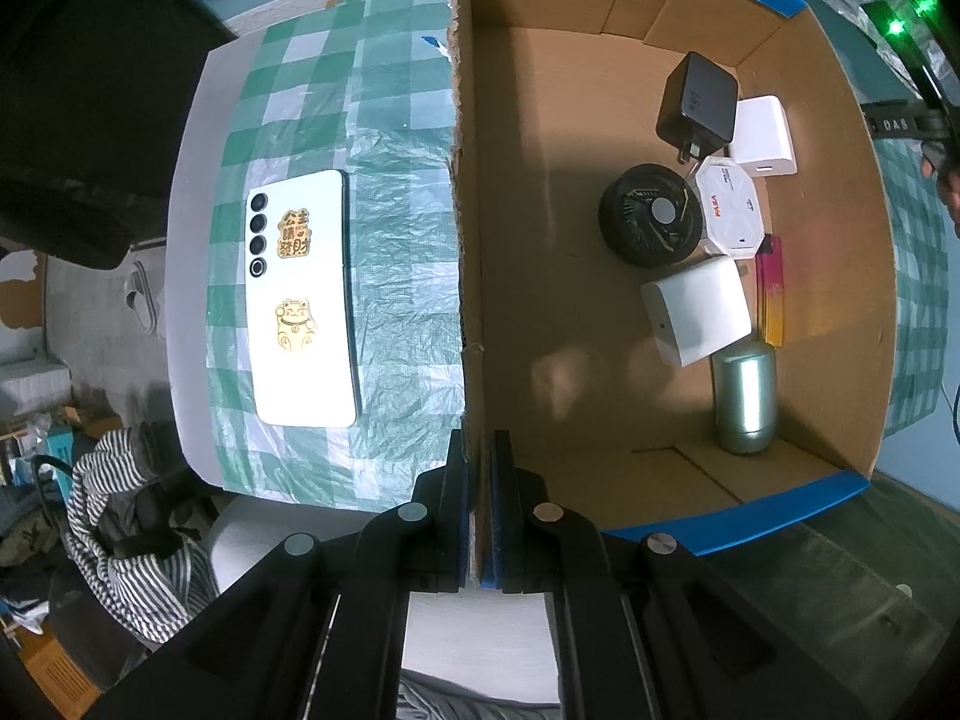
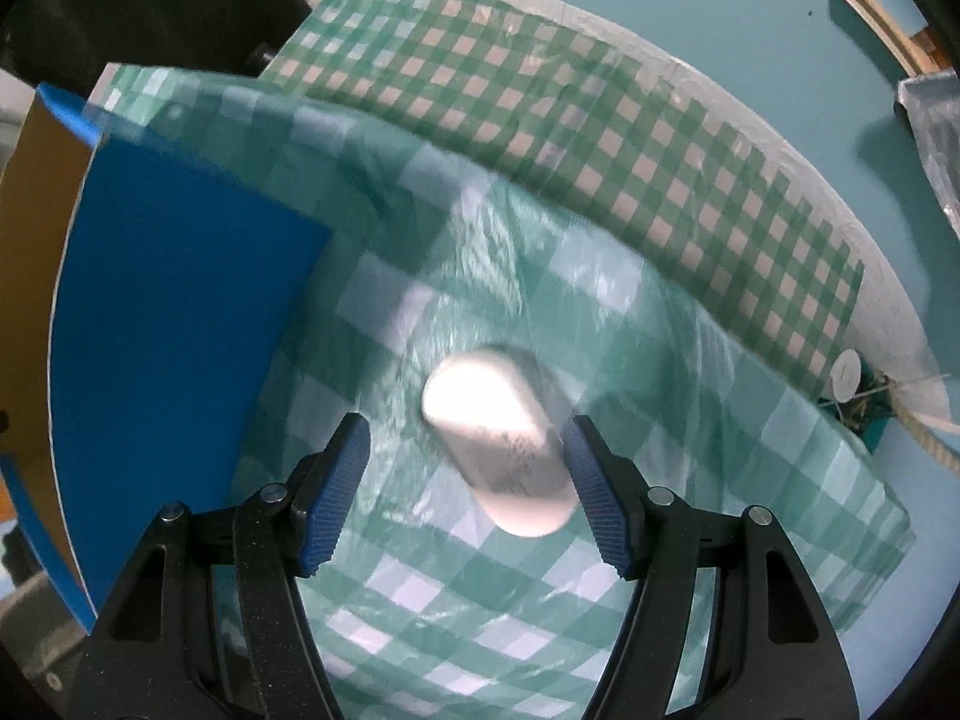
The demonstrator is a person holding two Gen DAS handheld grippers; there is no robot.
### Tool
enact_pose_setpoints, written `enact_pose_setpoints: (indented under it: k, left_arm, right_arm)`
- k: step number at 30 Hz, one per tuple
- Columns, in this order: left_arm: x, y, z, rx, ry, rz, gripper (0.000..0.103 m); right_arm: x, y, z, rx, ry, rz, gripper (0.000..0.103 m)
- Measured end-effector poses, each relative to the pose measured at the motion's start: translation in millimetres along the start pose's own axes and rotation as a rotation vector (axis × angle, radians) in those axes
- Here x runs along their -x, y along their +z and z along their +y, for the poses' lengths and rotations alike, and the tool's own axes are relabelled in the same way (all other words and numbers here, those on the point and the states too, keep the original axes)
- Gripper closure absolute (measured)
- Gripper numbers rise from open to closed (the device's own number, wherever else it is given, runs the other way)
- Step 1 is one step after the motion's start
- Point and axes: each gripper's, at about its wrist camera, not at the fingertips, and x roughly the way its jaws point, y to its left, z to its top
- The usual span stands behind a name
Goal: Organize rigid objects
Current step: 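Move the right gripper down to the white oval power bank, then close the right gripper on the oval power bank and lift it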
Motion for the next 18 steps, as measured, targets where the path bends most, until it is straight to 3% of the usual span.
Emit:
enact_pose_setpoints:
  k: [12,18]
  left_arm:
    - [-1.3,1.1,-1.8,-0.019,0.004,0.004,0.099]
    - [-1.2,1.0,-1.7,-0.022,0.003,0.002,0.099]
  right_arm:
    - [-13.5,-0.1,-4.5,-0.054,-0.046,0.012,0.064]
    - [-14.1,-1.2,-0.3,-0.063,-0.07,0.024,0.066]
